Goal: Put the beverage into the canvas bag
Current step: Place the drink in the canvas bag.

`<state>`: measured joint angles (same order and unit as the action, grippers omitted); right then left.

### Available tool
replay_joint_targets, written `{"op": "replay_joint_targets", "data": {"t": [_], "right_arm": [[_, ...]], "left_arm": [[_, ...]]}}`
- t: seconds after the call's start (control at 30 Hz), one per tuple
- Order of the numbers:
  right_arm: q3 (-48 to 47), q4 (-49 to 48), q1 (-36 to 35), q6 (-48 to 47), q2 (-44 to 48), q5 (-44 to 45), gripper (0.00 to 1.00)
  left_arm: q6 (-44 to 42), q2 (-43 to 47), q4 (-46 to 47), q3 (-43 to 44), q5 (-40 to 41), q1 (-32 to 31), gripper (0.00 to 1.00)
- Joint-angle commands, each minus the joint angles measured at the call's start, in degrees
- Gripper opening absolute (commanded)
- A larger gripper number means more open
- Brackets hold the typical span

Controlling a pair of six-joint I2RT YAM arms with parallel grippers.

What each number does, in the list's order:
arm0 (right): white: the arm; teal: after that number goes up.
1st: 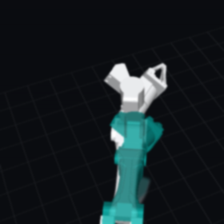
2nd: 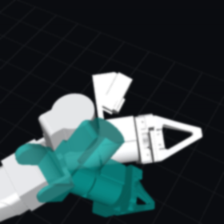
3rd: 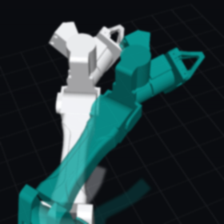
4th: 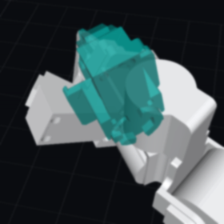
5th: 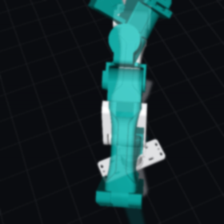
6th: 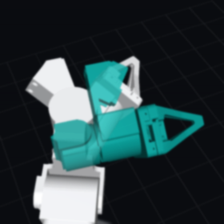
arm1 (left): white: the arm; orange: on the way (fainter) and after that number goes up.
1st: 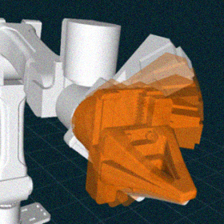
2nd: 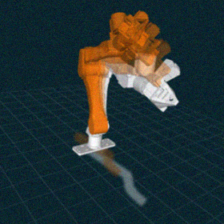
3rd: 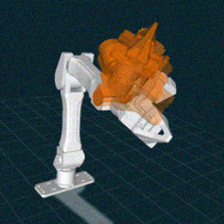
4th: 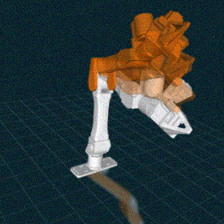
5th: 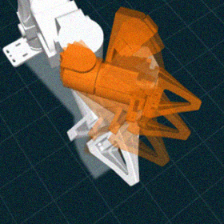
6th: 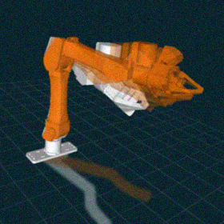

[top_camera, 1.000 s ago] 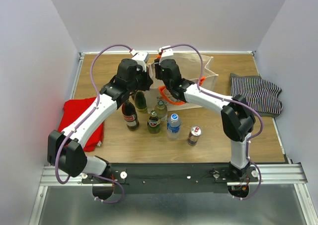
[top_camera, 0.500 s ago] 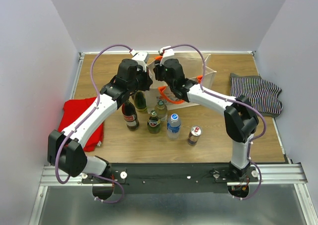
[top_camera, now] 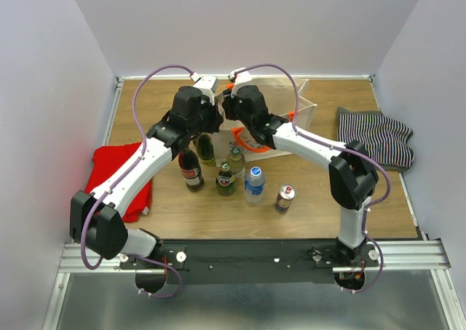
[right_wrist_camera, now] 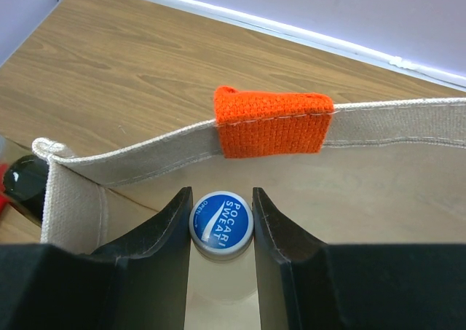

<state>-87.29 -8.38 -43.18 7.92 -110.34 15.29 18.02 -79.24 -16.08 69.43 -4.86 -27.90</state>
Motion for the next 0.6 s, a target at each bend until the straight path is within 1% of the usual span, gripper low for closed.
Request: {"op": "replay_joint_targets", "data": {"t": [0.0,0.03,0.07,0.17,0.2,0.23,0.4,0.5,0.57], "right_arm": [[-3.9,-0.1,-1.0,1.4,-0.6,2.6,0.04],[-4.2,0.3,-1.2,1.3,-0.7,3.3,0.07],[-4.3,0.6,-1.1,1.3,-0.7,3.7,0.14],[-4.6,1.1,-1.2,1.2,-0.3,5.2,0.29],[-4.5,1.0,-1.2,1.2,-0.1,5.6,0.38],[-4.6,1.2,-1.2,1.2,-0.1,6.0,0.44],[-4.9,0.9,-1.2,1.6,-0.2,9.3,0.53],[-4.8,0.0,-1.2,1.5,0.0,9.6,0.59],[-5.1,0.0,-1.2,1.5,0.0,9.7,0.61]], "left_arm": [[-0.6,-0.6,-3.4,0.9,1.8,-0.3,0.0],[-0.5,-0.6,-3.5,0.9,1.9,-0.3,0.0],[-0.5,-0.6,-3.4,0.9,2.0,-0.3,0.0],[-0.5,-0.8,-3.4,1.0,2.0,-0.3,0.04],[-0.5,-0.8,-3.6,1.0,2.1,-0.3,0.05],[-0.6,-0.9,-3.6,1.0,2.1,-0.3,0.07],[-0.5,-1.1,-3.6,1.1,1.8,-0.3,0.08],[-0.5,-1.2,-3.7,1.1,1.8,-0.3,0.11],[-0.6,-1.2,-3.8,1.1,1.9,-0.4,0.12]]}}
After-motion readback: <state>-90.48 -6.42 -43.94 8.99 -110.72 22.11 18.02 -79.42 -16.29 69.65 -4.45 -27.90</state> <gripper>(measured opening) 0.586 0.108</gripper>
